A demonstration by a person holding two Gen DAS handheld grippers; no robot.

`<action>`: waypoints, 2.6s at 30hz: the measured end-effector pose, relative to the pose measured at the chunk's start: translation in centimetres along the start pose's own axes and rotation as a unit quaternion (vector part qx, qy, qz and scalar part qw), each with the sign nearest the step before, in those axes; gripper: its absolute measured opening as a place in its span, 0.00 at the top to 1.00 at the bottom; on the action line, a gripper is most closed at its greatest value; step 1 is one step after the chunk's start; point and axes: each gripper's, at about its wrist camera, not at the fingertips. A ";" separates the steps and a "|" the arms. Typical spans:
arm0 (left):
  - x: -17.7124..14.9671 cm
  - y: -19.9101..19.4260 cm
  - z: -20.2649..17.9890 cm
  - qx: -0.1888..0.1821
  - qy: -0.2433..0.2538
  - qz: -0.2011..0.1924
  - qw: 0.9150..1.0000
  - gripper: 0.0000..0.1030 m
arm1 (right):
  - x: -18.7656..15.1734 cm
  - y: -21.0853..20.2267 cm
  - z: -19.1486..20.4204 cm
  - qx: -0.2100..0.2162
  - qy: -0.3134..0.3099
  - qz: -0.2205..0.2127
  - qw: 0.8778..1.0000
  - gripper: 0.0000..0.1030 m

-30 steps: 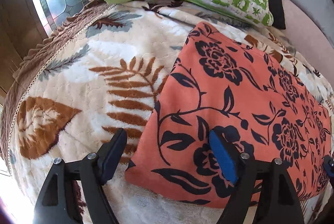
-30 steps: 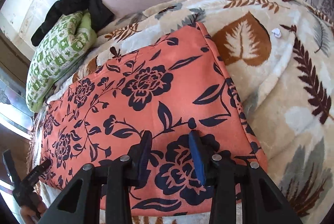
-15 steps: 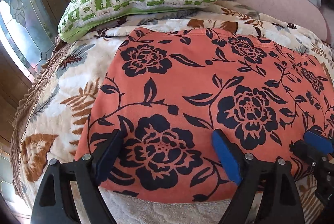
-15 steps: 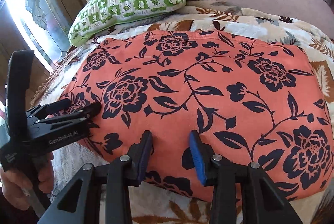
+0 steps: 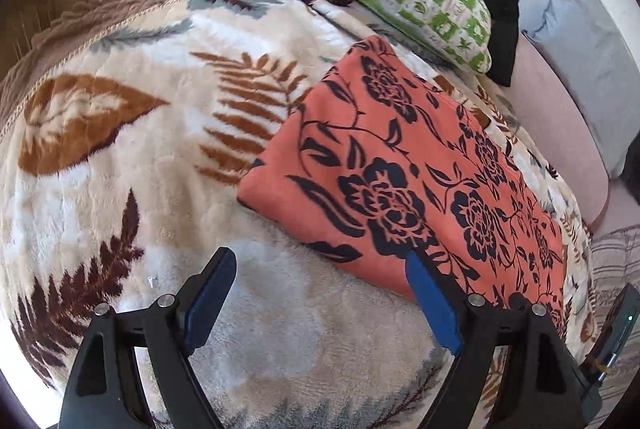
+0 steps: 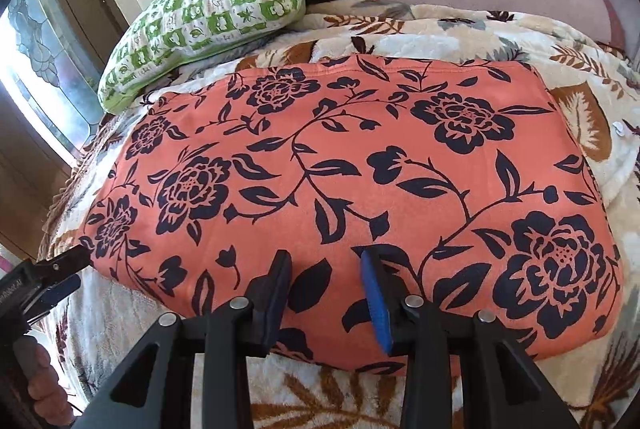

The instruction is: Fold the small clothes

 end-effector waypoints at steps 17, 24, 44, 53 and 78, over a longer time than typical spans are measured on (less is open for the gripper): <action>2.6 2.9 -0.7 -0.099 -0.059 -0.005 0.993 0.46 | -0.6 2.9 5.6 0.051 -0.061 0.012 0.997 0.62; 2.8 0.4 -2.6 -0.086 -0.016 -0.078 0.993 0.76 | -0.3 2.9 4.5 0.075 -0.037 0.014 0.996 0.61; 2.7 4.0 -3.8 -0.087 -0.035 -0.026 0.995 0.45 | 0.2 0.6 4.7 0.097 -0.035 -0.050 0.993 0.72; 2.8 3.2 -5.0 -0.070 -0.014 -0.058 0.996 0.79 | 0.5 2.5 2.1 0.133 0.041 0.011 0.990 0.71; -5.8 -3.4 -20.8 0.015 0.344 -0.289 0.893 0.81 | 7.3 -5.2 -12.5 0.327 0.202 -0.089 0.919 0.33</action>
Point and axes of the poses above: each gripper's, at about its wrist camera, not at the fingertips, and y roughly the way its jaws point, z to its left, x to its top, and after that the axes turned 14 degrees about x, right-handed
